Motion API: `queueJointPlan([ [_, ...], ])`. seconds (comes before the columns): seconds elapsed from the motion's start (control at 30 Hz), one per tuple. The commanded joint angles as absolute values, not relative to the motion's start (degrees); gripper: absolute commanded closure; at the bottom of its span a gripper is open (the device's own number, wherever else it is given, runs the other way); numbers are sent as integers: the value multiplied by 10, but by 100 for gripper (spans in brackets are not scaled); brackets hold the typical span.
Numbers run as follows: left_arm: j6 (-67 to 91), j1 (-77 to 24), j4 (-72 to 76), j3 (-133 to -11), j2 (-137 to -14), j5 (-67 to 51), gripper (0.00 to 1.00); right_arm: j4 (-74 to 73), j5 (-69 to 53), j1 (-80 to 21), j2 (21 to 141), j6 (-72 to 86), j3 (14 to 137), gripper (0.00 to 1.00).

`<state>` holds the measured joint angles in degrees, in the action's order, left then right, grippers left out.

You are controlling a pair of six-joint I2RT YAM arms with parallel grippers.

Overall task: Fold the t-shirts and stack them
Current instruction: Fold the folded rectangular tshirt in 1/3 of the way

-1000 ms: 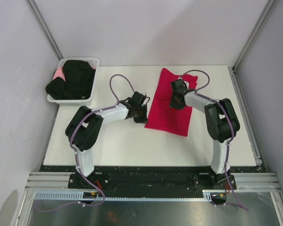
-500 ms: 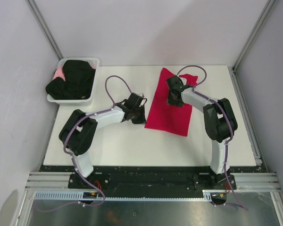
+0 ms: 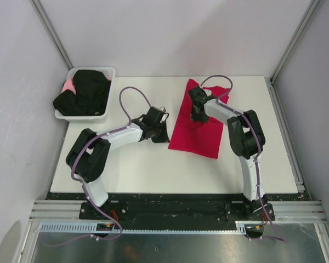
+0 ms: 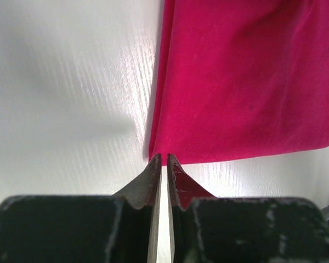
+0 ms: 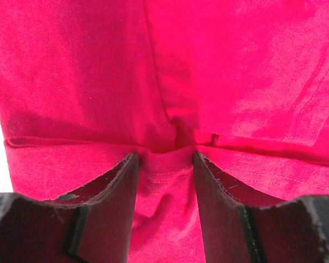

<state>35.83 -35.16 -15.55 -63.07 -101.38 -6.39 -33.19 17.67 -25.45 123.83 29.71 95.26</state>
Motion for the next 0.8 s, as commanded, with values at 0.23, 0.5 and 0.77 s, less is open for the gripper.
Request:
queueJointPlan([
  [0.23,344,-341,-144,-652,-997,-94,81,-384,175,-265,1248,246,1075,38],
  [0.5,339,-336,-155,-650,-983,-88,72,-390,171,-234,1067,268,937,33],
  [0.77,335,-334,-157,-639,-973,-93,68,-338,90,-226,837,337,637,45],
])
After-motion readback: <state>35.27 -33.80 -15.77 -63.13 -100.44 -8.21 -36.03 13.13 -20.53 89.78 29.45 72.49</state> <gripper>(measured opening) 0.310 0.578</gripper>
